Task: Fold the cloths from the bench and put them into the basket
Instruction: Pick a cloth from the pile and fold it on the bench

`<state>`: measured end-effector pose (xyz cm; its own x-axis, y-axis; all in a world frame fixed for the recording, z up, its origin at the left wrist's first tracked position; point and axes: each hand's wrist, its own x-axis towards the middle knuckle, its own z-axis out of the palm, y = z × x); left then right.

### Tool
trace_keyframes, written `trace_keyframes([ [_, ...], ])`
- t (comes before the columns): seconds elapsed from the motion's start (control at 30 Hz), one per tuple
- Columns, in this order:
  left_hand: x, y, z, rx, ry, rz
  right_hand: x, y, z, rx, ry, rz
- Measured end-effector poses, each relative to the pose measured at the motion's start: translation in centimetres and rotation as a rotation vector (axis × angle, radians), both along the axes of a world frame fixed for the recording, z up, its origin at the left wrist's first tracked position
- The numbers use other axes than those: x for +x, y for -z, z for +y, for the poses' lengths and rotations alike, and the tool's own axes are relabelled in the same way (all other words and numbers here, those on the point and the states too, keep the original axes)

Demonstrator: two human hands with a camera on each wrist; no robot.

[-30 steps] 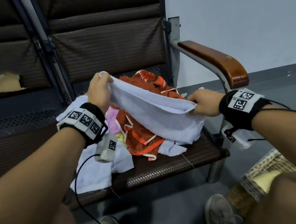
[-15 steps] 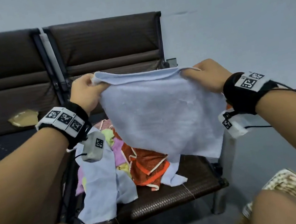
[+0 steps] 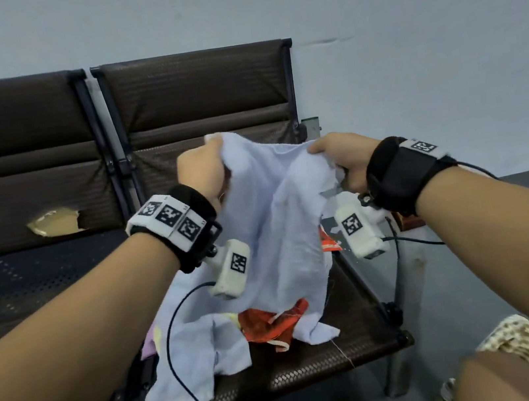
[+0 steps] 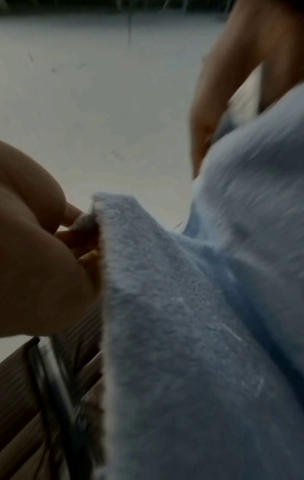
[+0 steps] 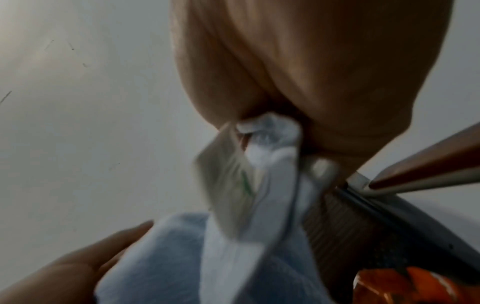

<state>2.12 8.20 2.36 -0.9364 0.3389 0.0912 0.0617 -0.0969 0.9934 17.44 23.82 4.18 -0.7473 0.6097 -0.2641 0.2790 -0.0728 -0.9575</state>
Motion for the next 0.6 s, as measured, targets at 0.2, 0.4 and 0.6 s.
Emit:
trace_keyframes([
  [0.2,7.2,2.2,0.7,-0.079,0.472,0.190,-0.6,0.9,-2.5,-0.174,-0.328,0.089],
  [0.4,5.1,2.5,0.1,-0.063,0.242,0.106,-0.4,2.0,-2.5,0.116,-0.154,0.017],
  [0.6,2.9,3.4,-0.6,-0.069,0.739,-0.209,1.1,1.4,-2.1,0.166,-0.394,0.047],
])
